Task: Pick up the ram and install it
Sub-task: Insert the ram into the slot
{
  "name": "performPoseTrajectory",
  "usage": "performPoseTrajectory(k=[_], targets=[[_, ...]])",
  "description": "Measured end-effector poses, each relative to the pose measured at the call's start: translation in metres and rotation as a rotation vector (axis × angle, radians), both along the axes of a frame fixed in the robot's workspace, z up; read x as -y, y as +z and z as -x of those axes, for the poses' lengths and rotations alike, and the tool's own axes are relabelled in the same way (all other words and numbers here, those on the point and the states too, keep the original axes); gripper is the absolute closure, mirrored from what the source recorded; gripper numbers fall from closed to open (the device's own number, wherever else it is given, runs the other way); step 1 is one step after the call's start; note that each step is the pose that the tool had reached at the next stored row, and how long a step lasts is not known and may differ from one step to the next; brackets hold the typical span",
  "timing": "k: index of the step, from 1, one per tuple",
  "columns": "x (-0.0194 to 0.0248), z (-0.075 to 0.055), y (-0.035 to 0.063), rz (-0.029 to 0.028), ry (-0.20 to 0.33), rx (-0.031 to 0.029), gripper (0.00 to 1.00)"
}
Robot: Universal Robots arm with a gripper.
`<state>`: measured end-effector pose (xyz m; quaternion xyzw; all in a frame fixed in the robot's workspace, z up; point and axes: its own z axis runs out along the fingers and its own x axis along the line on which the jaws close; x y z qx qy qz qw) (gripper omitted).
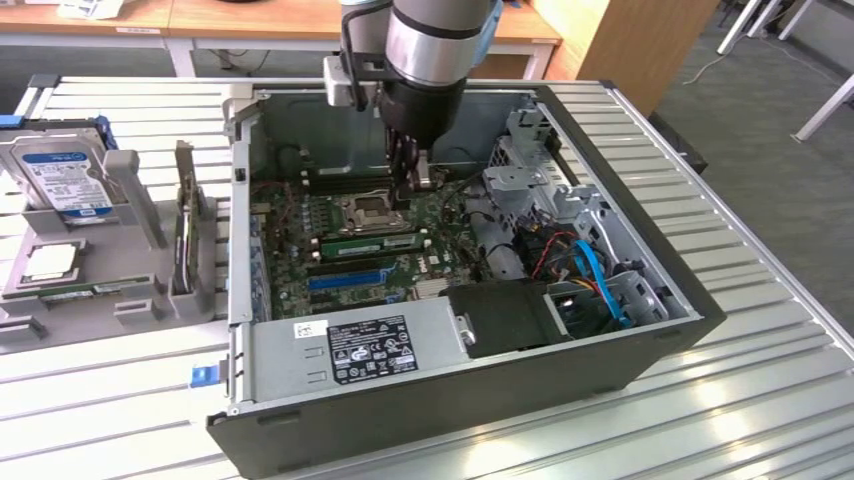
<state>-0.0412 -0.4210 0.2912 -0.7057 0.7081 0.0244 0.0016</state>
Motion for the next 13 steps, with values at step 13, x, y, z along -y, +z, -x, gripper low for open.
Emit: performPoseTrajectory(k=[13], targets=[[0.0000,0.000,0.0242,-0.0001,0.000,0.0001,0.81]])
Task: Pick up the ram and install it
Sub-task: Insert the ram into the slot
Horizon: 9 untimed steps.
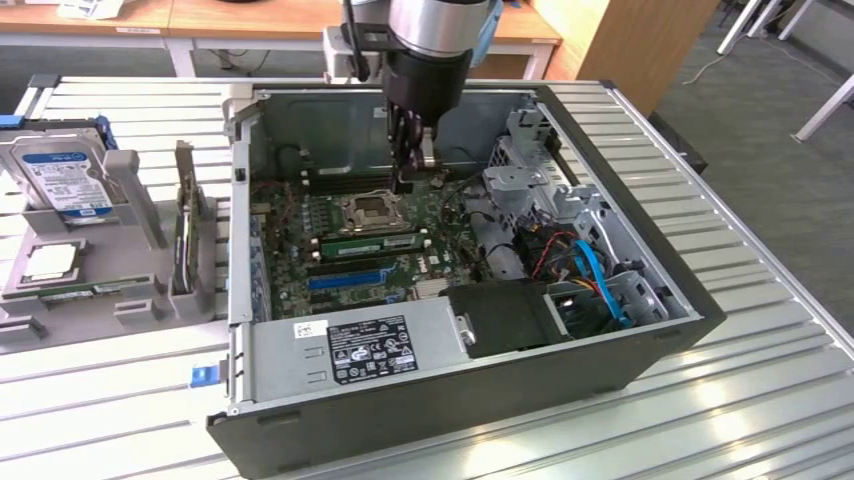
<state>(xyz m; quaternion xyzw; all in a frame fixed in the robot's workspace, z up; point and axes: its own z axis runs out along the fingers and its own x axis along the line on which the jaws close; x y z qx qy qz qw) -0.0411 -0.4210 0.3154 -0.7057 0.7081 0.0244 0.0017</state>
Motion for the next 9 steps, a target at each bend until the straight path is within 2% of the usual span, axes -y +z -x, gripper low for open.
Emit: performPoseTrajectory(k=[9], targets=[[0.0000,0.000,0.0173,0.0002,0.000,-0.0001,0.81]])
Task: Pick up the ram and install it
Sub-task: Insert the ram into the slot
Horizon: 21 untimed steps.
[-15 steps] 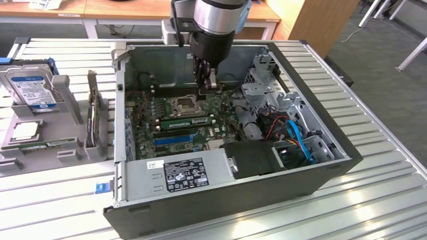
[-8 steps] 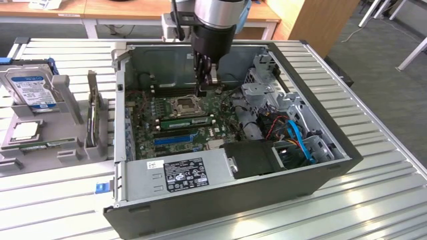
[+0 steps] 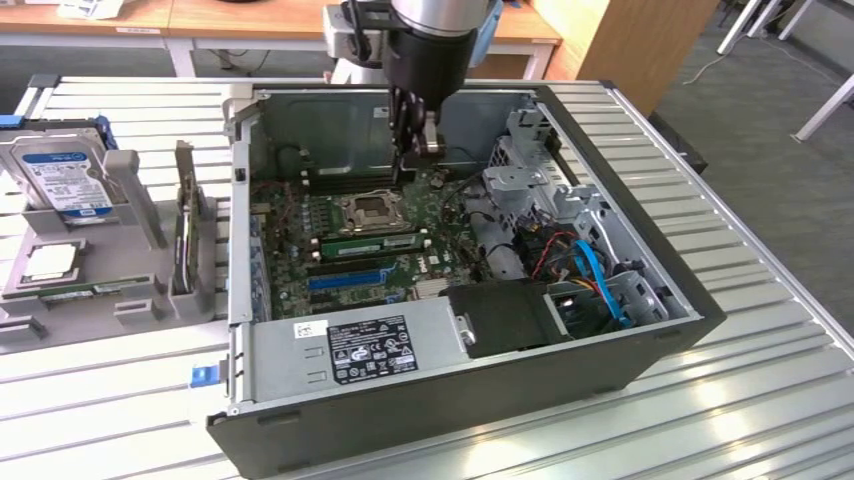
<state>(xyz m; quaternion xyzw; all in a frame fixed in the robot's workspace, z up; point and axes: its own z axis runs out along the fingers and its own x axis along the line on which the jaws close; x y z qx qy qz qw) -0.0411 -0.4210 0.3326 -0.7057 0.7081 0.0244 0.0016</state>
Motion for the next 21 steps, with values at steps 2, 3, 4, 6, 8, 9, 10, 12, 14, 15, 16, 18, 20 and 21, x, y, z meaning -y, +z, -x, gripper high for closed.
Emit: performPoseTrajectory(k=[2,3,4,6,8,9,10,12,14,15,16,18,20,21], targets=[[0.0000,0.000,0.0035,0.0000,0.000,0.0000,0.81],[0.0000,0.000,0.0054,0.0000,0.000,0.0000,0.81],[0.0000,0.000,0.0074,-0.0001,0.000,0.0001,0.81],[0.0000,0.000,0.0112,0.0000,0.000,0.0000,0.81],[0.0000,0.000,0.0150,0.0000,0.000,0.0000,0.81],[0.0000,0.000,0.0168,-0.0001,0.000,0.0001,0.81],[0.0000,0.000,0.0184,-0.0001,0.000,0.0000,0.81],[0.0000,0.000,0.0214,-0.0001,0.000,0.0000,0.81],[0.0000,0.000,0.0243,-0.0002,0.000,0.0001,0.81],[0.0000,0.000,0.0258,0.0000,0.000,0.0000,0.81],[0.0000,0.000,0.0272,-0.0001,0.000,0.0000,0.81],[0.0000,0.000,0.0296,-0.0001,0.000,0.0001,0.81],[0.0000,0.000,0.0318,-0.0001,0.000,0.0000,0.81],[0.0000,0.000,0.0327,-0.0001,0.000,0.0001,0.81]])
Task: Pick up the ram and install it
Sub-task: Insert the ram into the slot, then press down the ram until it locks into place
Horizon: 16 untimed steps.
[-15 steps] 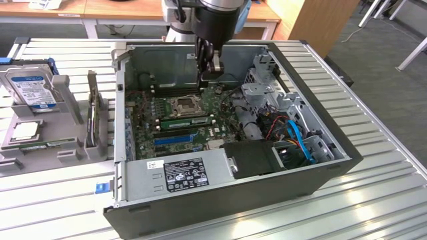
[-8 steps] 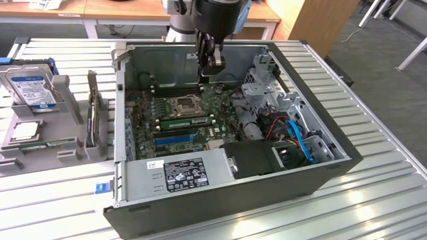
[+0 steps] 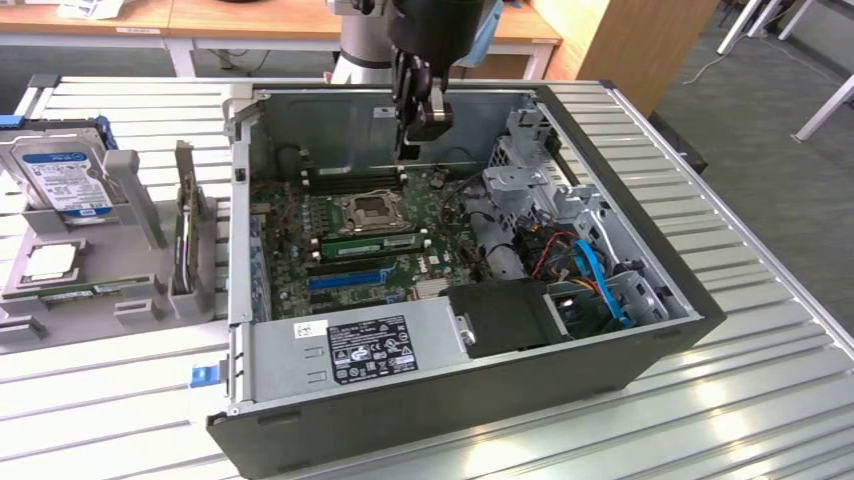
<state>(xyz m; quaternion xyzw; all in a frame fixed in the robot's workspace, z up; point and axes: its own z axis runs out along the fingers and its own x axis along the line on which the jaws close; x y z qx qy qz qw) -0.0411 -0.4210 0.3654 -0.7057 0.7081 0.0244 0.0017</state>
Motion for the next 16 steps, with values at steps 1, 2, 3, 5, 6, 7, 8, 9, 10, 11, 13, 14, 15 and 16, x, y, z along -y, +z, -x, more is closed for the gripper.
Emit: performPoseTrajectory(k=[1,2,3,5,6,7,8,9,10,11,13,14,15,16], targets=[[0.0000,0.0000,0.0004,-0.0001,0.000,0.0000,0.81],[0.0000,0.0000,0.0004,-0.0001,0.000,0.0001,0.81],[0.0000,0.0000,0.0004,-0.0001,0.000,0.0001,0.81],[0.0000,0.0000,0.0005,0.0001,0.000,0.0000,0.81],[0.0000,0.0000,0.0005,0.0000,0.000,0.0000,0.81],[0.0000,0.0000,0.0005,0.0000,0.000,0.0000,0.81],[0.0000,0.0000,0.0005,0.0001,0.000,0.0000,0.81],[0.0000,0.0000,0.0005,0.0000,0.000,0.0000,0.81],[0.0000,0.0000,0.0005,0.0001,0.000,0.0000,0.81],[0.0000,0.0000,0.0005,0.0001,0.000,0.0000,0.81],[0.0000,0.0000,0.0005,0.0001,0.000,0.0000,0.81],[0.0000,0.0000,0.0005,0.0001,0.000,0.0000,0.81],[0.0000,0.0000,0.0004,0.0000,0.000,0.0000,0.81],[0.0000,0.0000,0.0005,0.0001,0.000,0.0000,0.81]])
